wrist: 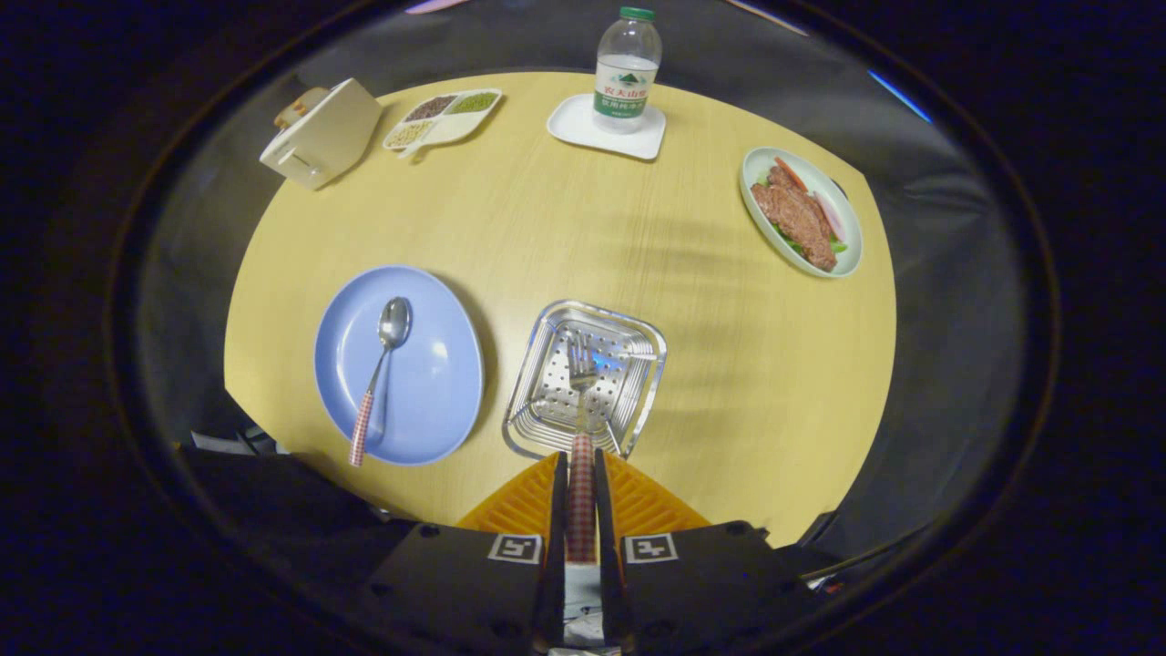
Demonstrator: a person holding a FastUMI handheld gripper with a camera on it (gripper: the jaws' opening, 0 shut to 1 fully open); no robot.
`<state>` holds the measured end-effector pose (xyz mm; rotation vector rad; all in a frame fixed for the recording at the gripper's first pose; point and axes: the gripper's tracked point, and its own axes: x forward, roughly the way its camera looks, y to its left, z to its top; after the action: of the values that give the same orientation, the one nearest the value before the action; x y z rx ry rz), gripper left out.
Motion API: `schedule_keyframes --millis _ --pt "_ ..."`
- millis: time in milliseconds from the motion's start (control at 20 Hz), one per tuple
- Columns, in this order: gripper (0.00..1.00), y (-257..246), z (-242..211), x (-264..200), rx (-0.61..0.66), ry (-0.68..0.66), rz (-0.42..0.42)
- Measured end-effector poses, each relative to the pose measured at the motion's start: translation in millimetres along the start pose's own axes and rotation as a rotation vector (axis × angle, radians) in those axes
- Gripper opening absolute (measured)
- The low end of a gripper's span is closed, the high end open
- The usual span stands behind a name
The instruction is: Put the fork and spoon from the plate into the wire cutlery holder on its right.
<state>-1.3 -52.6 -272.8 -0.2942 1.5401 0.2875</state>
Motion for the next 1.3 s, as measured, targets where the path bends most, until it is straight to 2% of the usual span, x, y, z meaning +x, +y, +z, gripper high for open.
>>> schedule_keyframes --millis 100,250,450,550,950,1150,1300 --pt "0.23 -6.7 7.3 -7.6 -0.01 -0.057 -0.039" --pt "0.48 -10.4 17.2 -22.7 -0.003 -0.158 -0.07" --pt "0.83 9.0 36.0 -46.1 0.083 -0.343 -0.014" --pt "1.0 14.2 48.6 -58.6 0.106 -0.456 -0.013" --pt "1.0 52.1 82.1 -119.6 0.192 -0.886 -0.091" --pt "1.0 73.5 79.9 -138.4 0.245 -1.039 -0.122" --pt "1.0 86.2 69.5 -133.4 0.316 -1.096 -0.143"
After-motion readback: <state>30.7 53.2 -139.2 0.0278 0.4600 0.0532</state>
